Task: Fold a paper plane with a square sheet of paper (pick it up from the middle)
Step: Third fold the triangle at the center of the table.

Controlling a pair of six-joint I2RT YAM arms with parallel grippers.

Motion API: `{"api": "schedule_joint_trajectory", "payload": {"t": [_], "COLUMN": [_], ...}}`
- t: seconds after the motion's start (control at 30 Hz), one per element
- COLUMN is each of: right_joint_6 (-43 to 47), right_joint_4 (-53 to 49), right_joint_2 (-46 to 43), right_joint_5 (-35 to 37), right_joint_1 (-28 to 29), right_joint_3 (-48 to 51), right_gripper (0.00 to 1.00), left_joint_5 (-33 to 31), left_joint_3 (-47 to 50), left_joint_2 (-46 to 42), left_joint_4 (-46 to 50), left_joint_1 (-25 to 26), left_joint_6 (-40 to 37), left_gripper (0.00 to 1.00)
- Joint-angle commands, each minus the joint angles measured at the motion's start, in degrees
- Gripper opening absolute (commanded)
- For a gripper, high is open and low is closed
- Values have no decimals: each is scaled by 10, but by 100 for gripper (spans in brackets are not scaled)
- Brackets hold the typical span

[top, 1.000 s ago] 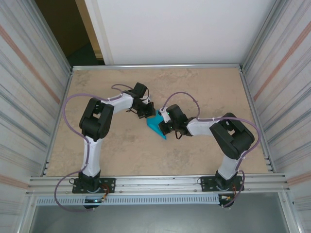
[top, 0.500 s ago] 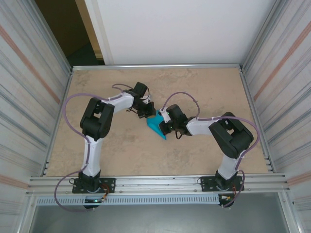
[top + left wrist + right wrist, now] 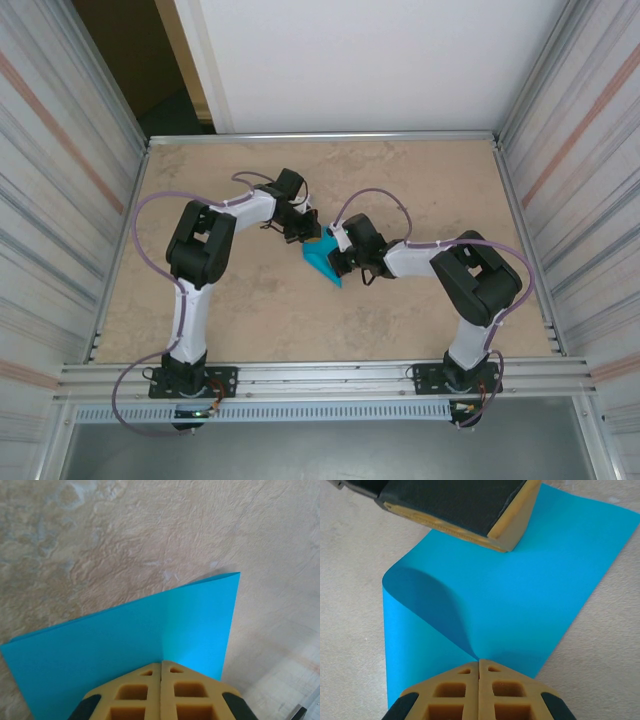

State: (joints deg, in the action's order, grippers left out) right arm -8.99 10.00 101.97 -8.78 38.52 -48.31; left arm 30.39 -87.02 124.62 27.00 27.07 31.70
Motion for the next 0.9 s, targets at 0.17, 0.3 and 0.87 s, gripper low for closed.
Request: {"api": "schedule_joint_trajectory", "payload": {"t": [0.17,0.3,0.87], "right_joint_6": [-12,-11,-15], "right_joint_4": [-10,-11,-26], "right_joint_2": [9,12,22], "right_joint_5": [4,1,2], "right_joint_1": [-3,-3,-3], "right_joint_3": [-19,-20,-20], "right_gripper": [0,0,0], "left_joint_5": [-14,-13,-13], "left_joint_3": [3,3,-3], "left_joint_2": [28,27,20], "left_joint_4": [34,34,33], "left_joint_1": [2,2,1], "left_joint_6": [-14,-13,-11], "left_gripper": [5,5,5]}}
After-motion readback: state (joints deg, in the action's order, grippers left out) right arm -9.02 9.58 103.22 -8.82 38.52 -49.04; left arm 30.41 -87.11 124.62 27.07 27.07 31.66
